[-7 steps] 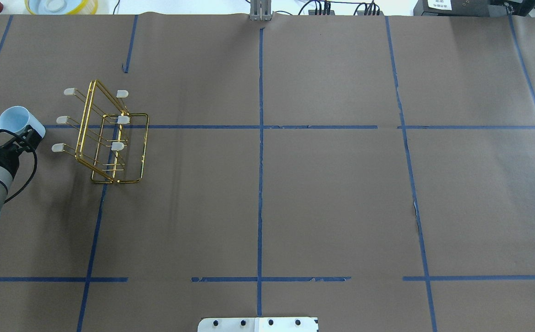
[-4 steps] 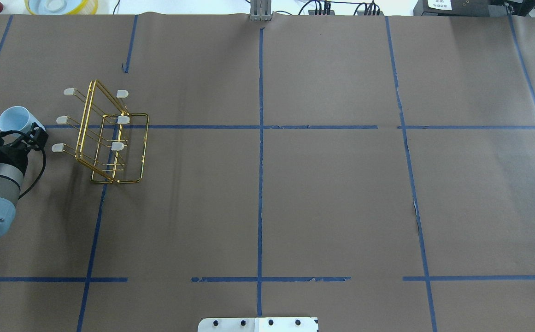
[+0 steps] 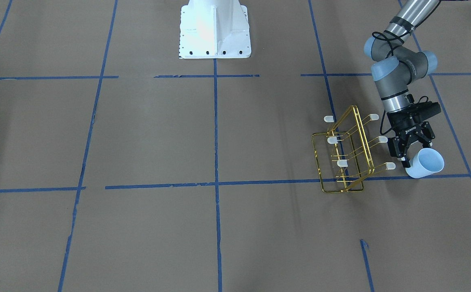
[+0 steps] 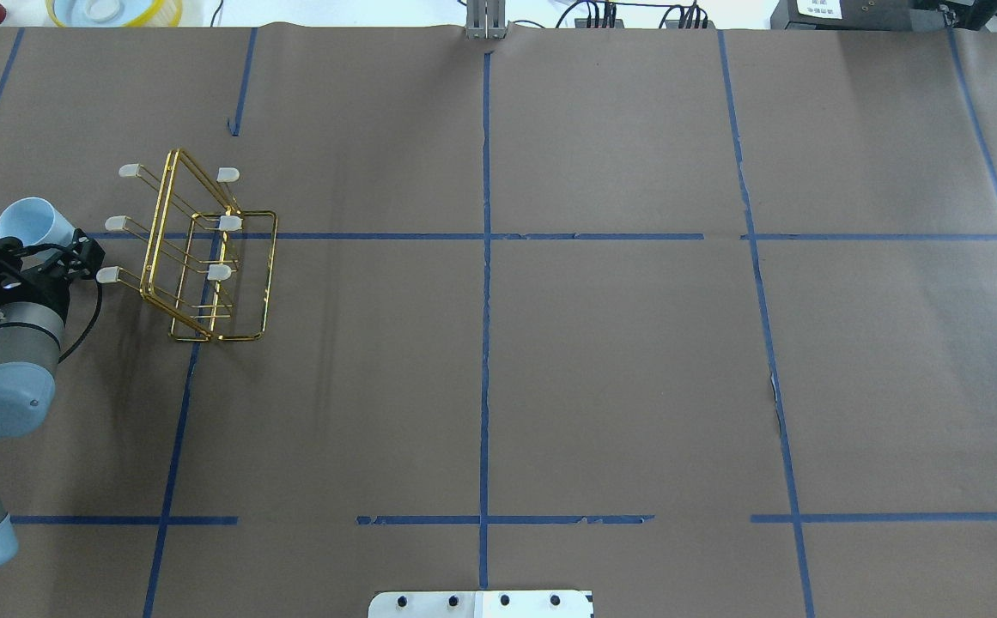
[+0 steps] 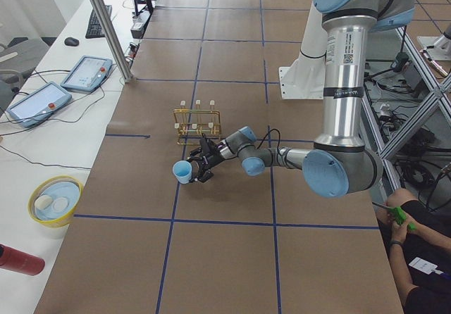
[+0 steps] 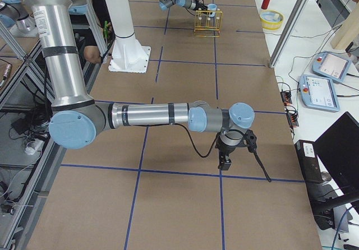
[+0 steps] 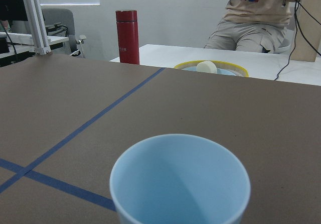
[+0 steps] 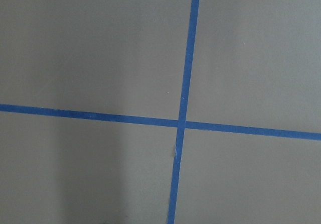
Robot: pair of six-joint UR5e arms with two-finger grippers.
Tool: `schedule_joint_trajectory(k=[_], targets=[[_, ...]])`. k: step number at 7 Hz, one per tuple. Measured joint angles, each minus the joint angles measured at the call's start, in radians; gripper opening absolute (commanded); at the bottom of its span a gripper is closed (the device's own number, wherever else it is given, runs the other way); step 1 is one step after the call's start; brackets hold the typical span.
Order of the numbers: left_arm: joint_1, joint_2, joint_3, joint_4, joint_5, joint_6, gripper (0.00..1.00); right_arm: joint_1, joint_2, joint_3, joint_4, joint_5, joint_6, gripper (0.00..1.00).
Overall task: Hang cup on cup holder
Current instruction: 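Lift the light-blue cup with the left gripper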
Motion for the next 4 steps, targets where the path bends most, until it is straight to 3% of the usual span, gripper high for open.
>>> schedule_joint_trajectory(k=[4], targets=[[0.001,-0.012,0.034,-0.007,0.000,-0.013,0.98,-0.001,0.000,0.000,0.000,0.000,0.000,1.00]])
